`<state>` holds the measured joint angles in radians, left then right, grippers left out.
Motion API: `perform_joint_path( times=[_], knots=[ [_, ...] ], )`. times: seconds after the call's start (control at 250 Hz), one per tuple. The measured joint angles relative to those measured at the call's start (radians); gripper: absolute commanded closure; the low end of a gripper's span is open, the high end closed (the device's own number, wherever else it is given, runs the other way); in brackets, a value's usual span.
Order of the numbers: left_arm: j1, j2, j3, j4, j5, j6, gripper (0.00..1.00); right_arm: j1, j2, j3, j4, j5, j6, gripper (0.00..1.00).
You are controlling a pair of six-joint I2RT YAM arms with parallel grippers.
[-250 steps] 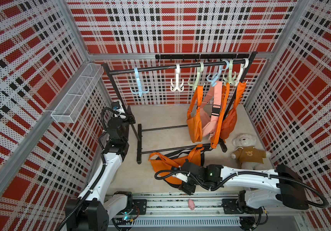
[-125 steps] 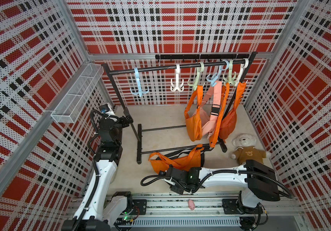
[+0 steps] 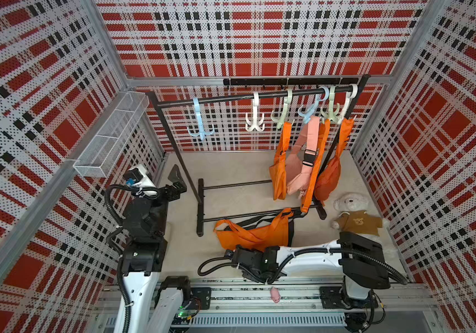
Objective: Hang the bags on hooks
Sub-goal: Pick up the bag from the bag.
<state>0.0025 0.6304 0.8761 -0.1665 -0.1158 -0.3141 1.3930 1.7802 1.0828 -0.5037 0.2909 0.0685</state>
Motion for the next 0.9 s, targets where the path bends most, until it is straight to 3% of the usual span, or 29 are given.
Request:
perform_joint_path(
  times=[0.084, 0.312, 0.548, 0.716, 0.901],
  knots=[
    [0.000, -0.029, 0.011, -0.040, 0.013, -0.004, 0.01, 0.002, -0.001, 0.003, -0.001, 0.013, 0.016, 1.00],
    [0.000, -0.082, 0.069, -0.115, 0.049, -0.004, 0.00, 0.003, -0.098, -0.002, 0.000, 0.022, 0.022, 1.00],
    [-0.035, -0.117, 0.101, -0.143, 0.158, -0.032, 0.01, -0.072, -0.378, -0.079, 0.040, 0.014, 0.041, 1.00],
    [-0.164, -0.135, 0.086, -0.168, 0.201, -0.102, 0.01, -0.227, -0.629, -0.164, 0.075, -0.038, 0.065, 1.00],
    [-0.446, -0.185, 0.024, -0.179, 0.126, -0.162, 0.00, -0.351, -0.820, -0.173, 0.098, -0.085, 0.082, 1.00]
  ],
)
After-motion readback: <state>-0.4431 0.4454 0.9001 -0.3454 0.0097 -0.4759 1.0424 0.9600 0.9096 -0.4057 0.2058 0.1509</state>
